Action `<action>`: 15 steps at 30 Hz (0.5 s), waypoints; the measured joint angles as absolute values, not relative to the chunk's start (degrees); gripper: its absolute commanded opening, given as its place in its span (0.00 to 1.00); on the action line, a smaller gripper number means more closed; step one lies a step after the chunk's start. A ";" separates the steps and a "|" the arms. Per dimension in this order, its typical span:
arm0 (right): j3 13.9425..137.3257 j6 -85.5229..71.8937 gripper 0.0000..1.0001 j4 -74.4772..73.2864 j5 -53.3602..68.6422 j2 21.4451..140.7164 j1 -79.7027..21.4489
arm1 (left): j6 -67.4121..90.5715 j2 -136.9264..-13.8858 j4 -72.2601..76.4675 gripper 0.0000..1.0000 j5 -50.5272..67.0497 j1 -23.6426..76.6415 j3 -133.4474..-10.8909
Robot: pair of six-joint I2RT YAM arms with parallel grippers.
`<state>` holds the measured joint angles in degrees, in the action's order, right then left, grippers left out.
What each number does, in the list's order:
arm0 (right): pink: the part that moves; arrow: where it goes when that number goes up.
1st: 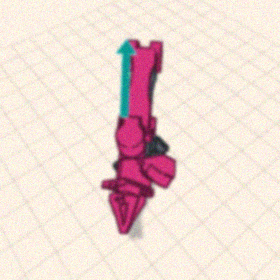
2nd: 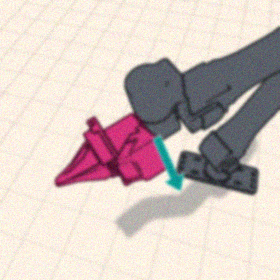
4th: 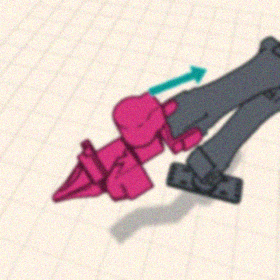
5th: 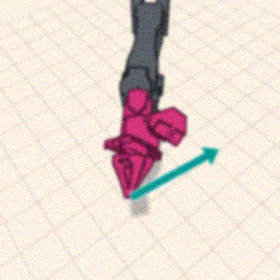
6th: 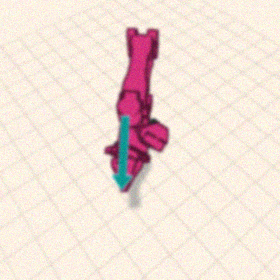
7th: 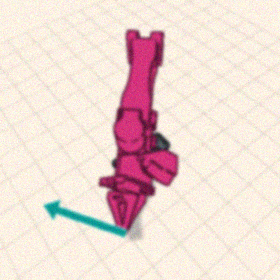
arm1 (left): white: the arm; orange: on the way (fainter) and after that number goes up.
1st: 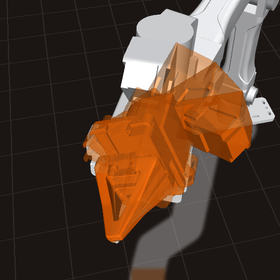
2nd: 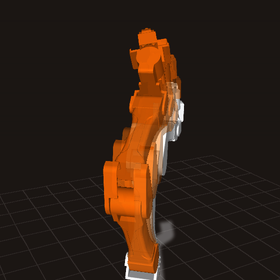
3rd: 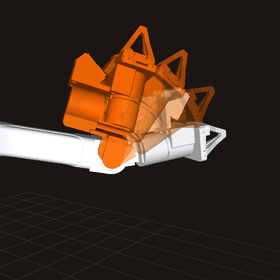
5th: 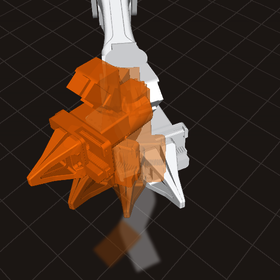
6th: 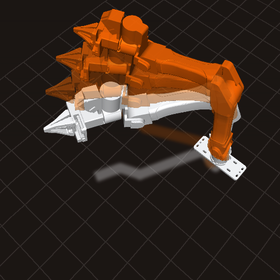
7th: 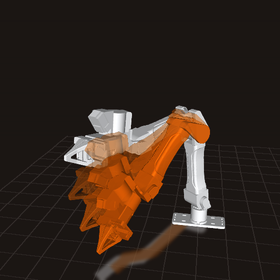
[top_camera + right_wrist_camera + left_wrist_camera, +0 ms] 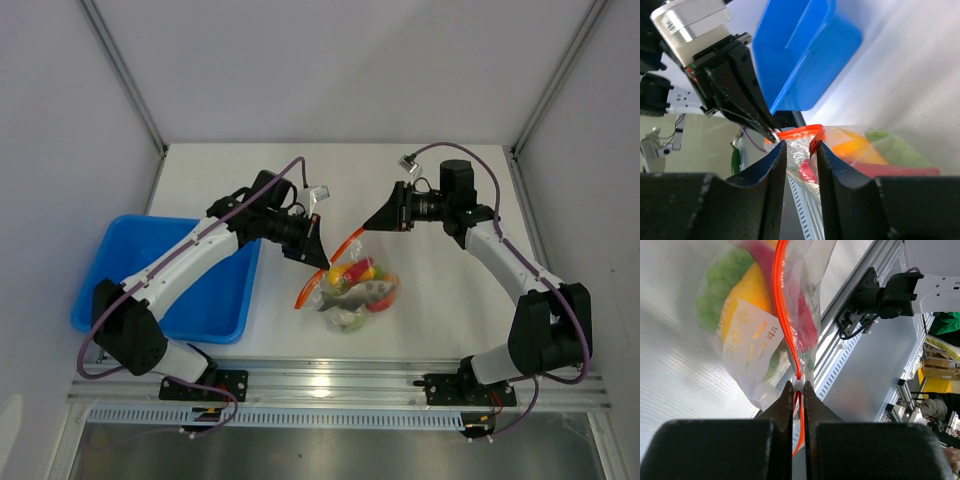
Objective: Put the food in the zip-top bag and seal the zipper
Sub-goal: Zip the zipper food storage bag at the center of the board.
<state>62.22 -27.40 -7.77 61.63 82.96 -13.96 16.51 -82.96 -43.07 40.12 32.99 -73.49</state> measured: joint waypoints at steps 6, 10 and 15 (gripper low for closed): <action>63.35 -26.83 0.35 -6.98 64.14 84.77 -15.35 | 16.49 -82.96 -43.07 0.01 40.75 32.97 -73.49; 63.68 -25.56 0.34 -8.03 64.07 86.00 -15.42 | 16.51 -82.96 -43.05 0.01 40.97 32.97 -73.49; 64.23 -23.53 0.09 -10.24 62.76 86.87 -15.38 | 16.49 -82.94 -43.05 0.00 41.23 32.97 -73.49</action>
